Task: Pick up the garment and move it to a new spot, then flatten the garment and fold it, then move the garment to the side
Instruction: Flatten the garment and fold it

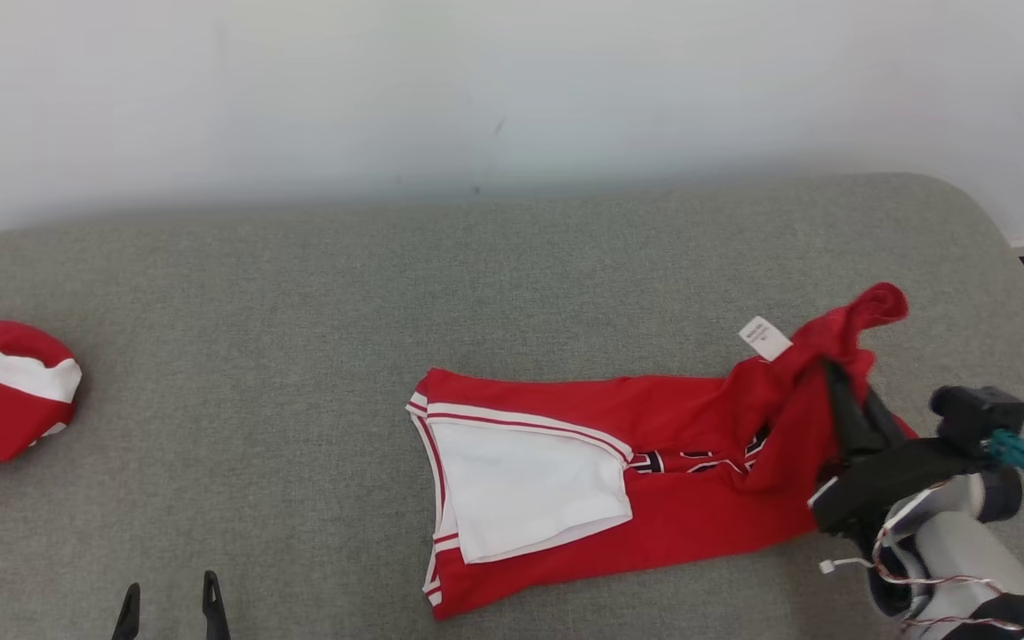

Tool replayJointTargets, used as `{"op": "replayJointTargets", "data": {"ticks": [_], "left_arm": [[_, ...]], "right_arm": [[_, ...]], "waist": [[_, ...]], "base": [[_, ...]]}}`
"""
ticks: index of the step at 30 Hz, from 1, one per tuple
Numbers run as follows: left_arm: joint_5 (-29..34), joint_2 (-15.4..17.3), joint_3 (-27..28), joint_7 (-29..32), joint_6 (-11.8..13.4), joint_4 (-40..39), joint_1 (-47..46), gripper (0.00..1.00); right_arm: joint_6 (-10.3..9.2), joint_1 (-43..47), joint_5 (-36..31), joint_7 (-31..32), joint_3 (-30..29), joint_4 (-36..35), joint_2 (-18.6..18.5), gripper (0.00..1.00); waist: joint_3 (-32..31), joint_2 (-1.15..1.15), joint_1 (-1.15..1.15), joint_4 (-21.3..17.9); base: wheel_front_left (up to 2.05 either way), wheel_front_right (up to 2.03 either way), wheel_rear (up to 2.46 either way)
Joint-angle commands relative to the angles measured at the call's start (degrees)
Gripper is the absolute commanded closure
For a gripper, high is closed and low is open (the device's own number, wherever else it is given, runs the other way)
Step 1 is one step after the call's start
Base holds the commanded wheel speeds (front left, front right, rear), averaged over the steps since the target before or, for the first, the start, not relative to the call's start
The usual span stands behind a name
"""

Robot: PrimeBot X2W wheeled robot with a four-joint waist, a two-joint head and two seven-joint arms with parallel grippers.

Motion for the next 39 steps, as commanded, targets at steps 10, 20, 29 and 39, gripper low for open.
{"op": "replayJointTargets", "data": {"ticks": [10,20,29,39], "left_arm": [[-0.1,-0.1,-1.6,-0.2,-0.2,0.4,-1.3,0.0],[-1.5,-0.1,-5.7,-0.2,0.5,1.1,-4.7,0.0],[-2.2,-0.1,-7.2,-0.2,1.0,2.0,-5.7,0.0],[-2.1,-0.1,-5.5,-0.2,0.9,2.2,-4.1,0.0]], "right_arm": [[0.07,0.4,-2.7,1.6,7.8,-6.2,11.2,1.0],[0.07,-5.2,-3.7,2.5,12.3,3.3,17.9,1.0],[0.07,-6.7,2.2,2.1,20.1,9.3,18.1,0.98],[0.07,-9.6,2.2,-0.1,18.7,7.1,17.7,0.0]], "waist": [[0.6,0.0,0.0,3.3],[3.1,0.0,0.0,8.4],[3.7,0.0,0.0,10.3],[2.5,0.0,0.0,8.0]], "base": [[0.0,0.0,0.0],[0.0,0.0,0.0],[0.0,0.0,0.0],[0.0,0.0,0.0]]}}
